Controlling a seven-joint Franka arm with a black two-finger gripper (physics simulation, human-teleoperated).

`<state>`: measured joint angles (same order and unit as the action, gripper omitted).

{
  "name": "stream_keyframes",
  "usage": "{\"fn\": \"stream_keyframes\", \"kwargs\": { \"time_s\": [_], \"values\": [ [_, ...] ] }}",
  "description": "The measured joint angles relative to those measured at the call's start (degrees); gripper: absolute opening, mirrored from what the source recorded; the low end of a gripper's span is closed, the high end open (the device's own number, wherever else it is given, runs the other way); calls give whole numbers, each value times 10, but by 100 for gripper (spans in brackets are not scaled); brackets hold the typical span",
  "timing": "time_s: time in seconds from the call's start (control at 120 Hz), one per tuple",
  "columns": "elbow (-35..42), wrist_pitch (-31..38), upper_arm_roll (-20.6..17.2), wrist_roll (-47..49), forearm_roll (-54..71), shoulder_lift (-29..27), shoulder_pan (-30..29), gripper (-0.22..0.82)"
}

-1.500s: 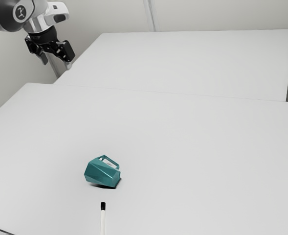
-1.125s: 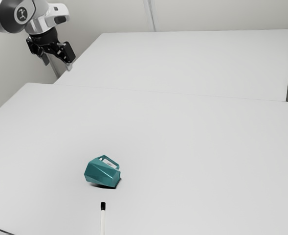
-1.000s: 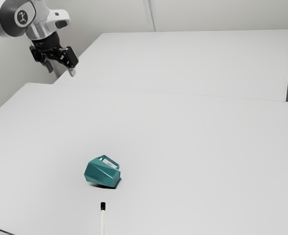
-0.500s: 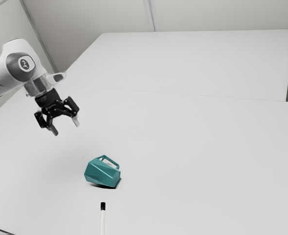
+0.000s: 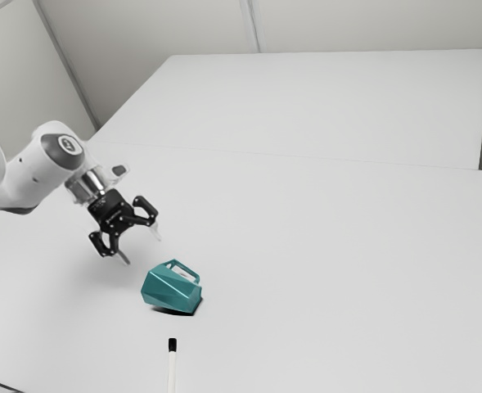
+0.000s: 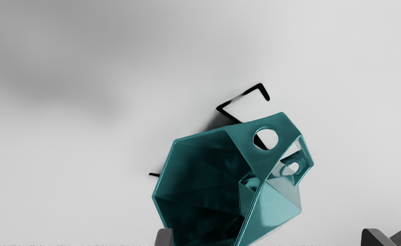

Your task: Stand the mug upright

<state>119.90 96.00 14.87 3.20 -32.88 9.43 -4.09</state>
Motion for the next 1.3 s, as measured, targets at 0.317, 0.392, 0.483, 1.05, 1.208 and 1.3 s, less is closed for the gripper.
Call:
{"fn": "stream_keyframes", "kwargs": {
  "time_s": [0.317,0.392,0.483,1.05,1.208,1.3],
  "values": [
    [32,-6,10,5,-56,18,0,60],
    [24,-5,10,6,-71,31,0,60],
    [18,-4,7,7,-86,39,1,60],
    [8,-2,-18,15,-111,58,7,6],
    [-11,-2,-32,19,-108,56,7,-9],
    [-19,-1,-42,22,-108,57,8,-13]
  ]
}}
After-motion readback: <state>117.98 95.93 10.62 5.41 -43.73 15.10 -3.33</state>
